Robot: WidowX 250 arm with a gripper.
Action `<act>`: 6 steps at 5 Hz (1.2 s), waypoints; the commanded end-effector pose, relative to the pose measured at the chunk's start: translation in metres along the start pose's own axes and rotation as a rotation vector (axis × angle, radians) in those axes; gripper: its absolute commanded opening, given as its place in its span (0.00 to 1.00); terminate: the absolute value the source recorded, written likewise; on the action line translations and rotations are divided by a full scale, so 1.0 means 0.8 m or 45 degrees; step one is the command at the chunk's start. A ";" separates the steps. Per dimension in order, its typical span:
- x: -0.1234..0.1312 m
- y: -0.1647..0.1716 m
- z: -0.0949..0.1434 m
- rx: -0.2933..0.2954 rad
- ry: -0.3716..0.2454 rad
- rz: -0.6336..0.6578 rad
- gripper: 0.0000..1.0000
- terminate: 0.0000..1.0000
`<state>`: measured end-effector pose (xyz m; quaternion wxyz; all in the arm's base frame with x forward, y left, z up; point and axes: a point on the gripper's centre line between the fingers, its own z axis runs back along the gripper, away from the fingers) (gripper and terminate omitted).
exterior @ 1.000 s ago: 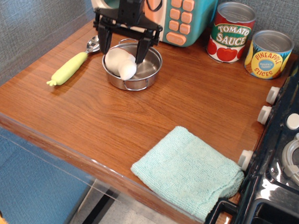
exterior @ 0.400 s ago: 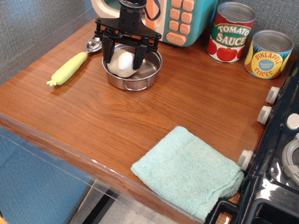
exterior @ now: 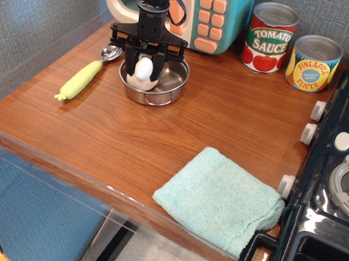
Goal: PLACE THE MUSHROOM ON THE BLUE CLOTH.
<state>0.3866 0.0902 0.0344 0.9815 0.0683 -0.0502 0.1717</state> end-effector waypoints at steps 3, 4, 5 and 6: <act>-0.093 -0.071 0.133 -0.127 -0.354 -0.351 0.00 0.00; -0.126 -0.105 0.120 -0.205 -0.292 -0.482 0.00 0.00; -0.155 -0.132 0.103 -0.239 -0.211 -0.595 0.00 0.00; -0.168 -0.144 0.098 -0.260 -0.186 -0.666 0.00 0.00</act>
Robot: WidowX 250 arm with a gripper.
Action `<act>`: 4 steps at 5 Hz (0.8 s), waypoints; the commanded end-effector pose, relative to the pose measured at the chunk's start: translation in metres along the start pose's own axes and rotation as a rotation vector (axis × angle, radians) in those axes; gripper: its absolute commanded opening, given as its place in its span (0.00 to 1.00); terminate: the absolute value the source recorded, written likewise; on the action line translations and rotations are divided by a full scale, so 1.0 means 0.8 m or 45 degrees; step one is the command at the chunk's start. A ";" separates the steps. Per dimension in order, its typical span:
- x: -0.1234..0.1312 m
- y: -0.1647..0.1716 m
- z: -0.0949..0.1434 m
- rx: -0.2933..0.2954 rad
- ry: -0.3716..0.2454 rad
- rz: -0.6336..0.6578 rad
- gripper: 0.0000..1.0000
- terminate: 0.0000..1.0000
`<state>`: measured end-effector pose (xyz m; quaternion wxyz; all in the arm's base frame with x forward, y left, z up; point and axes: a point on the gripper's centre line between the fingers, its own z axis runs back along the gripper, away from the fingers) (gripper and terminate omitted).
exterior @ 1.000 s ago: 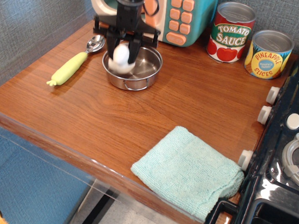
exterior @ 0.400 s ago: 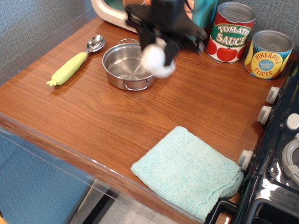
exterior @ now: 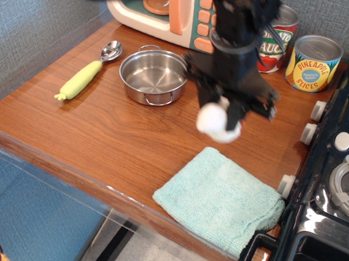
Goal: PLACE THE MUSHROOM ON THE BLUE CLOTH.
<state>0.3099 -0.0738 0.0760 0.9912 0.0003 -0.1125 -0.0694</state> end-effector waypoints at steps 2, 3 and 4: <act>-0.025 -0.014 0.014 -0.020 0.021 -0.088 1.00 0.00; -0.024 -0.012 0.024 0.000 0.015 -0.078 1.00 0.00; -0.022 -0.008 0.049 0.037 -0.022 -0.059 1.00 0.00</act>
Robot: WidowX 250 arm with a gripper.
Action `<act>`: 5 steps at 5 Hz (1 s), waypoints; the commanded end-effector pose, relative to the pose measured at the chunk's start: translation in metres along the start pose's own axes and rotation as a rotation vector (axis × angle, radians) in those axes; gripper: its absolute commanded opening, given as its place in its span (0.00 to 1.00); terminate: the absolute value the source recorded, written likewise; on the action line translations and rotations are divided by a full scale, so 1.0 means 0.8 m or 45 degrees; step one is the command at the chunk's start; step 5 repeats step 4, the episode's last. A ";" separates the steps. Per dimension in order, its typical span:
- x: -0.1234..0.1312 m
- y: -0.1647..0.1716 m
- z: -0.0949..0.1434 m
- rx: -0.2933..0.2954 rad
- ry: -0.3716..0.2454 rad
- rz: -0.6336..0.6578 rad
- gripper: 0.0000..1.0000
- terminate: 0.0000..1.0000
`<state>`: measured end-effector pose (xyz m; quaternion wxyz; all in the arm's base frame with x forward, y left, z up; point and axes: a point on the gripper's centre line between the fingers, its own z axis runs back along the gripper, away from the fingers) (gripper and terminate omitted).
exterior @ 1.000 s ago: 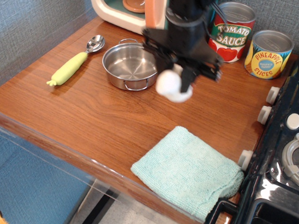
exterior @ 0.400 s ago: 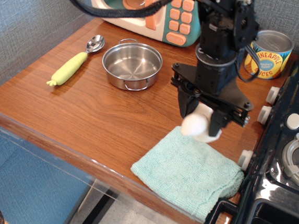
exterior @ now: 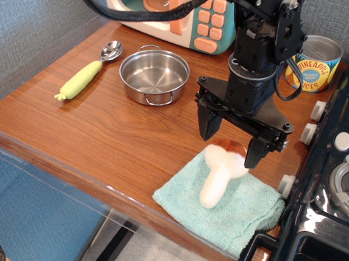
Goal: PLACE THE MUSHROOM ON THE BLUE CLOTH.
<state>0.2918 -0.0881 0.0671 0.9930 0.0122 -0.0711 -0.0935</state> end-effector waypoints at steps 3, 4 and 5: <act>-0.009 0.018 0.064 0.132 -0.165 0.136 1.00 0.00; -0.009 0.018 0.064 0.132 -0.165 0.136 1.00 1.00; -0.009 0.018 0.064 0.132 -0.165 0.136 1.00 1.00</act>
